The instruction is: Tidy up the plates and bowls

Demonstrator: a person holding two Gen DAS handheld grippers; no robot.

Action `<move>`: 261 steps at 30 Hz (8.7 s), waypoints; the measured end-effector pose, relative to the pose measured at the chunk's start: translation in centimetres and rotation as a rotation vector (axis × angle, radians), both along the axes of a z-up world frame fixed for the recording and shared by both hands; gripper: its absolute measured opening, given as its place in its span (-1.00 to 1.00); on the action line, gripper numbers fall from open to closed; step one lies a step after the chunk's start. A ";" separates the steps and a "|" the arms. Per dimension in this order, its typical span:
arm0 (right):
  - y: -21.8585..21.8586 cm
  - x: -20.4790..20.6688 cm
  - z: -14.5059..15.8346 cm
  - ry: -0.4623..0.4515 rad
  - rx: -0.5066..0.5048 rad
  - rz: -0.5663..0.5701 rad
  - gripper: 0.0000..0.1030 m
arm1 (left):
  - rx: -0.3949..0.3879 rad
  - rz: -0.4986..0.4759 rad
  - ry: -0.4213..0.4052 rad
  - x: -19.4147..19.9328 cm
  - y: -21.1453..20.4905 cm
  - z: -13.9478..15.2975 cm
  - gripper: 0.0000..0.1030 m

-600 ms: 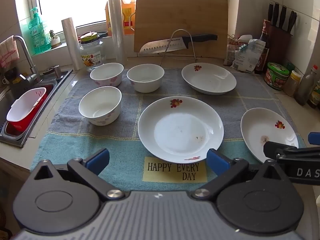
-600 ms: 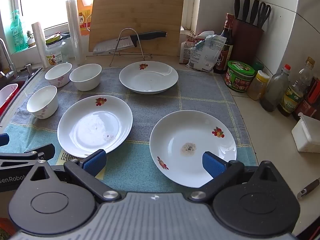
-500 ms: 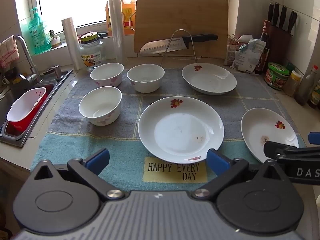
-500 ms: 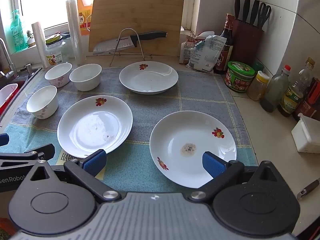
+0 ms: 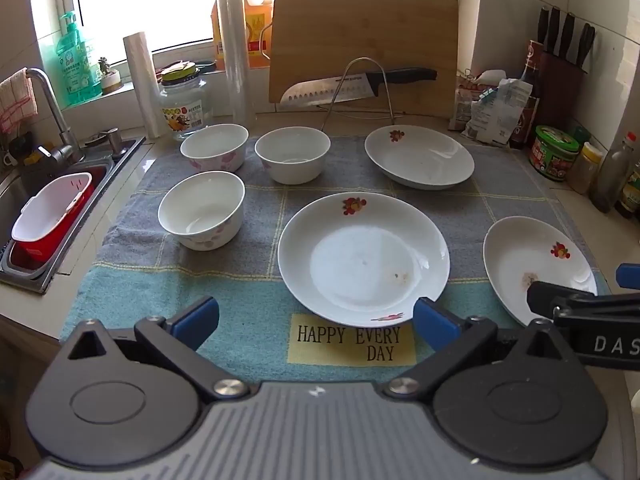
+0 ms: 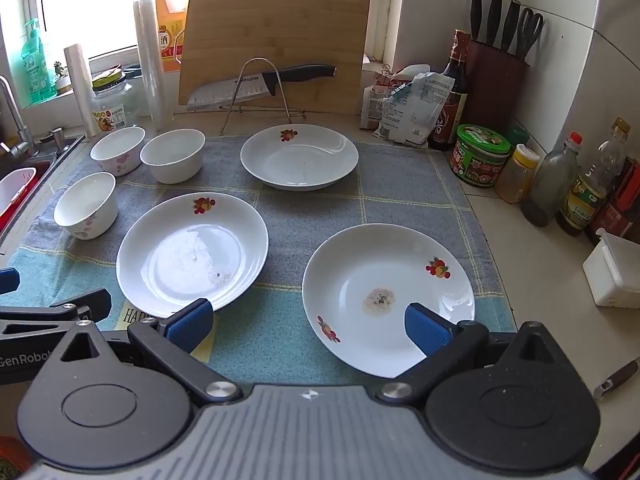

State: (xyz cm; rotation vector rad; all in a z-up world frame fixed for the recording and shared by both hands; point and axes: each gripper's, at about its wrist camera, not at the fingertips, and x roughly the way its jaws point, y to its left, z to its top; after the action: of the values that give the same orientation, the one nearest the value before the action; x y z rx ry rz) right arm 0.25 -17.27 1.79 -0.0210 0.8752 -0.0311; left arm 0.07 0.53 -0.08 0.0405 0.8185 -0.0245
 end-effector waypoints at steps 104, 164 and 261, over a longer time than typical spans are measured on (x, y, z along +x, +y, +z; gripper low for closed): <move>-4.7 -2.6 0.1 -0.210 -0.006 0.004 1.00 | -0.149 -0.445 -0.166 -0.1 -2.8 -2.4 0.99; -19.1 12.4 -11.6 0.107 0.424 0.281 1.00 | -0.049 -0.778 -0.083 4.6 -16.0 -12.8 0.99; -27.6 27.3 -10.9 0.082 0.435 0.452 0.95 | 0.017 -0.744 -0.055 17.8 -25.0 -12.8 1.00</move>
State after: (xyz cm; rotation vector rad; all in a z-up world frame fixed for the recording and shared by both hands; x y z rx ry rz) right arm 27.59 -44.87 -9.14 0.1882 0.9274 0.5863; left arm 17.85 -24.49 -12.86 0.3585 0.7115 -0.7150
